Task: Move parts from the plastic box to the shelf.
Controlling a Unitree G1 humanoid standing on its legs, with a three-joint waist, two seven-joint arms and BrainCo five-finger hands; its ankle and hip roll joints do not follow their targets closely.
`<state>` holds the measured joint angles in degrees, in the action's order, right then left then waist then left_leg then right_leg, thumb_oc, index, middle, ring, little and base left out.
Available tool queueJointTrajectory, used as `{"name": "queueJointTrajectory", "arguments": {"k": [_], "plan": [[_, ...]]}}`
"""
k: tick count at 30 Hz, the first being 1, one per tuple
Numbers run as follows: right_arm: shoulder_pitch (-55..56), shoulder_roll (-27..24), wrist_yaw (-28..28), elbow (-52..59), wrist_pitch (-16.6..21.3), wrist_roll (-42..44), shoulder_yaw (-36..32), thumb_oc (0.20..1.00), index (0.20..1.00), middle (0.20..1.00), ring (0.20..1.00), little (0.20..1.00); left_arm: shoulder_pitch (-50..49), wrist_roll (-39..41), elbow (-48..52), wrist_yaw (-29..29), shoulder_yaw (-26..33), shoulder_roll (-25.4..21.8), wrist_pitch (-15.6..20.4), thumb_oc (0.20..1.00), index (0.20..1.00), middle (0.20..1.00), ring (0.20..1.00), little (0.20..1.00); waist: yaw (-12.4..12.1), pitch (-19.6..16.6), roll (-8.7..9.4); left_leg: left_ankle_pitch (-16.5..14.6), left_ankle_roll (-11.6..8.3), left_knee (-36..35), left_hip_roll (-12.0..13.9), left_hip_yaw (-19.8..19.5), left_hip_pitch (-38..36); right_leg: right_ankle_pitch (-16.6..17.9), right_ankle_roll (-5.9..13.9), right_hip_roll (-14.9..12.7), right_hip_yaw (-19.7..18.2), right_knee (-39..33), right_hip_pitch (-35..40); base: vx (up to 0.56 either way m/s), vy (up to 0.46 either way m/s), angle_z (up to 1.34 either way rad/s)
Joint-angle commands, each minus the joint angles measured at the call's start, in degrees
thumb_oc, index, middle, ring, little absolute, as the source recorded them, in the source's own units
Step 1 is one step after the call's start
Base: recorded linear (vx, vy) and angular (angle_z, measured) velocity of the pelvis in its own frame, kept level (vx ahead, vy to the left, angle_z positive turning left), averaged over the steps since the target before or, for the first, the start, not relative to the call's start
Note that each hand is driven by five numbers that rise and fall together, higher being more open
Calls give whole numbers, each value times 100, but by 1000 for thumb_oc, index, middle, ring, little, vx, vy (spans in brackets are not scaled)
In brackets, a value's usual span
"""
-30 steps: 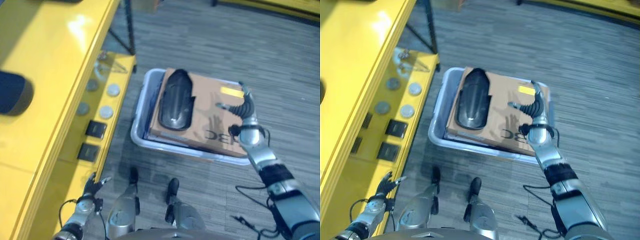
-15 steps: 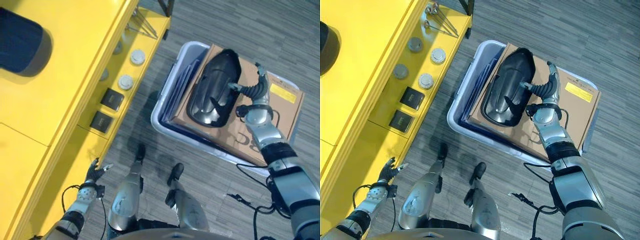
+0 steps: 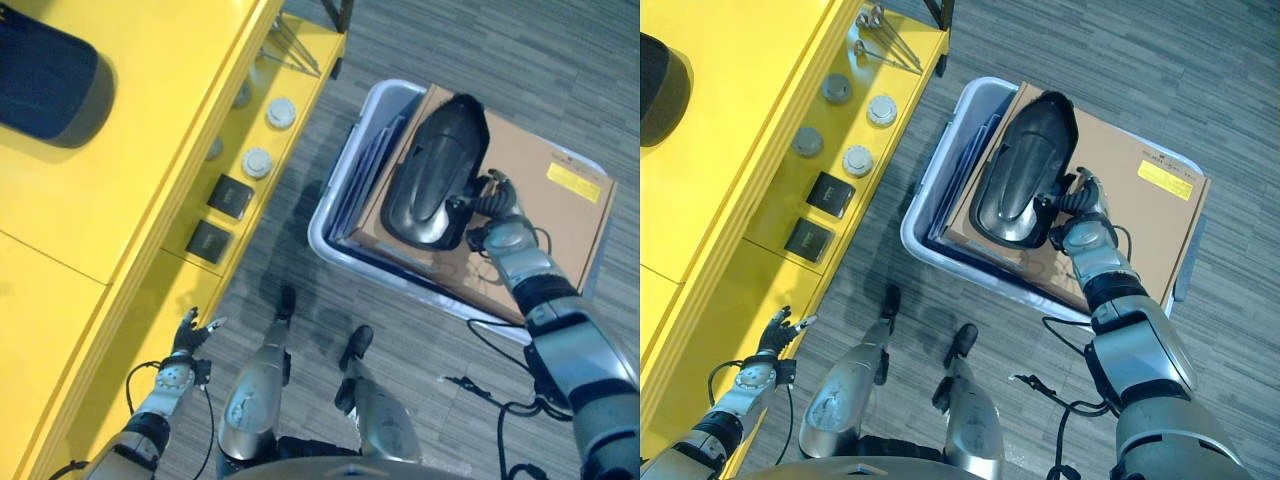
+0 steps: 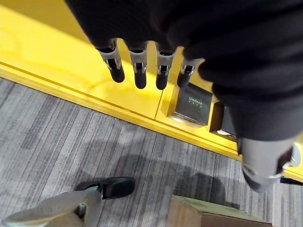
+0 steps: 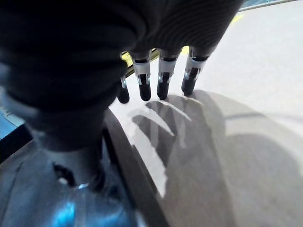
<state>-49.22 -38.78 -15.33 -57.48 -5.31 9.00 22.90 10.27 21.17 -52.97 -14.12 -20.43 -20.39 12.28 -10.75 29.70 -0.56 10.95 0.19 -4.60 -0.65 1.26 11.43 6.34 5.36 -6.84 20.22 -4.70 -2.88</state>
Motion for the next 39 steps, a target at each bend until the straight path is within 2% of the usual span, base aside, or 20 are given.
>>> {"name": "queueJointTrajectory", "arguments": {"k": [1,4,5,9,13,14,17,19,20,21,22,24,25,27,30,32,33,34,38,39], "plan": [[180,89,838,-539,-358,8,533,200,200,200,200,200,50,-35,-153,55,-295,110,-3,1000,1000,1000,1000,1000,-130,-184,-145,-1140,12,401,-10,-19,-145,-671,81,-293,-87,598,-271,12,0,15],[245,151,863,-782,-480,302,485,200,200,200,200,200,36,-59,-162,91,-289,104,3,1000,1000,1000,1000,1000,-161,-235,-161,-1138,9,385,-3,-19,-198,-653,82,-308,-44,564,-213,8,-9,10],[373,220,1105,-926,-607,1443,268,200,200,200,200,200,2,-50,-155,136,-284,105,6,1000,1000,1000,1000,1000,-172,-295,-165,-1141,-2,364,5,-31,-261,-647,78,-315,-16,537,-153,12,-10,3],[752,448,1136,-951,-861,1991,-354,200,200,200,200,200,-66,-93,-79,213,-190,68,-118,1000,1000,1000,1000,1000,-135,-456,-129,-1161,-35,269,39,19,-444,-638,91,-305,-7,458,-27,16,-10,5],[1532,834,1076,-1051,-875,2542,-838,200,200,200,200,200,-183,-207,-135,276,-102,164,-125,1000,1000,1000,1000,1000,-65,-799,-37,-1156,-81,107,95,117,-771,-571,125,-289,28,285,236,33,-51,2],[1776,963,1046,-1090,-813,2606,-946,200,200,200,200,200,-217,-245,-172,270,-88,219,-78,1000,1000,1000,1000,1000,-27,-932,2,-1163,-95,80,128,172,-875,-544,129,-288,25,230,325,58,-48,-1],[2231,1204,941,-1168,-600,2489,-1134,200,200,200,200,200,-246,-252,-71,178,-73,274,452,1000,1000,1000,1000,1000,48,-1232,73,-1200,-120,31,200,264,-1127,-513,132,-280,24,128,547,71,-49,-8],[2413,1248,912,-1164,-431,2374,-1192,200,200,200,200,200,-273,-275,54,99,-81,274,596,1000,1000,1000,1000,1000,75,-1358,95,-1206,-134,-1,221,301,-1221,-498,135,-267,27,77,643,56,-30,-17],[2612,1285,803,-1120,-159,2116,-1235,200,200,200,200,200,-307,-134,248,43,-78,274,776,1000,1000,1000,1000,1000,105,-1498,123,-1200,-157,-40,251,340,-1311,-475,152,-256,26,41,732,46,-34,-11],[2677,1284,785,-1090,-52,2010,-1238,200,200,200,200,200,-315,-111,337,20,-68,265,821,1000,1000,1000,1000,1000,113,-1542,135,-1201,-165,-40,260,355,-1326,-465,160,-255,25,29,755,59,-91,-9],[2923,1224,664,-922,337,1753,-1273,200,200,200,200,200,-354,-47,828,48,-61,170,869,1000,1000,1000,1000,1000,136,-1730,196,-1185,-214,-40,305,396,-1366,-431,185,-237,31,-12,848,35,-91,-6],[3069,1102,423,-706,753,1345,-1291,200,200,200,200,200,-347,55,1318,153,-93,49,893,1000,1000,1000,1000,1000,161,-1880,263,-1167,-241,-40,339,418,-1362,-419,190,-218,49,-30,894,17,-128,-8],[3132,961,347,-551,838,1190,-1312,200,200,200,200,200,-317,158,1689,226,-108,-75,728,1000,1000,1000,1000,1000,177,-1939,309,-1177,-248,-40,357,434,-1391,-435,186,-200,47,-30,938,1,-127,-10],[3172,782,133,-363,1135,715,-1314,200,200,200,200,200,-276,251,2044,402,-112,-180,730,1000,1000,1000,1000,1000,199,-1980,357,-1208,-254,-40,375,452,-1451,-461,180,-174,32,-30,999,-16,-95,-12],[3111,230,-318,463,1134,58,-1224,200,200,200,200,200,-86,349,2926,556,-126,-347,361,1000,1000,1000,1000,1000,329,-2064,444,-1242,-234,-40,393,534,-1547,-488,152,-134,-57,-30,1071,-27,-61,-8],[3081,-27,-670,1120,968,-367,-1176,200,200,200,200,200,12,441,3373,640,-142,-386,67,1000,1000,1000,1000,1000,432,-2093,457,-1261,-229,-40,410,598,-1607,-504,143,-108,-132,-30,1105,-32,-24,-6],[3079,-52,-727,1176,983,-462,-1176,200,200,200,200,200,22,451,3411,666,-145,-388,43,1000,1000,1000,1000,1000,445,-2101,459,-1262,-229,-40,411,603,-1606,-506,143,-106,-140,-30,1102,-43,-21,-15],[3019,-269,-1057,1682,948,-1045,-1169,200,200,200,200,200,134,597,3700,804,-197,-395,-248,1000,1000,1000,1000,1000,536,-2118,447,-1287,-232,-40,435,664,-1671,-527,146,-84,-214,-30,1142,-38,-8,-21],[2883,-639,-1358,2802,711,-1934,-1220,200,200,200,200,200,363,930,4082,937,-326,-374,-834,1000,1000,1000,1000,1000,738,-2198,422,-1292,-220,-40,441,751,-1708,-553,148,-55,-345,-30,1133,-19,14,-18],[2747,-780,-1502,3336,616,-2363,-1198,200,200,200,200,200,531,1291,4214,1033,-430,-305,-1159,1000,1000,1000,1000,1000,841,-2242,395,-1306,-214,-40,440,785,-1735,-578,153,-38,-418,-30,1136,-18,33,-18]]}}
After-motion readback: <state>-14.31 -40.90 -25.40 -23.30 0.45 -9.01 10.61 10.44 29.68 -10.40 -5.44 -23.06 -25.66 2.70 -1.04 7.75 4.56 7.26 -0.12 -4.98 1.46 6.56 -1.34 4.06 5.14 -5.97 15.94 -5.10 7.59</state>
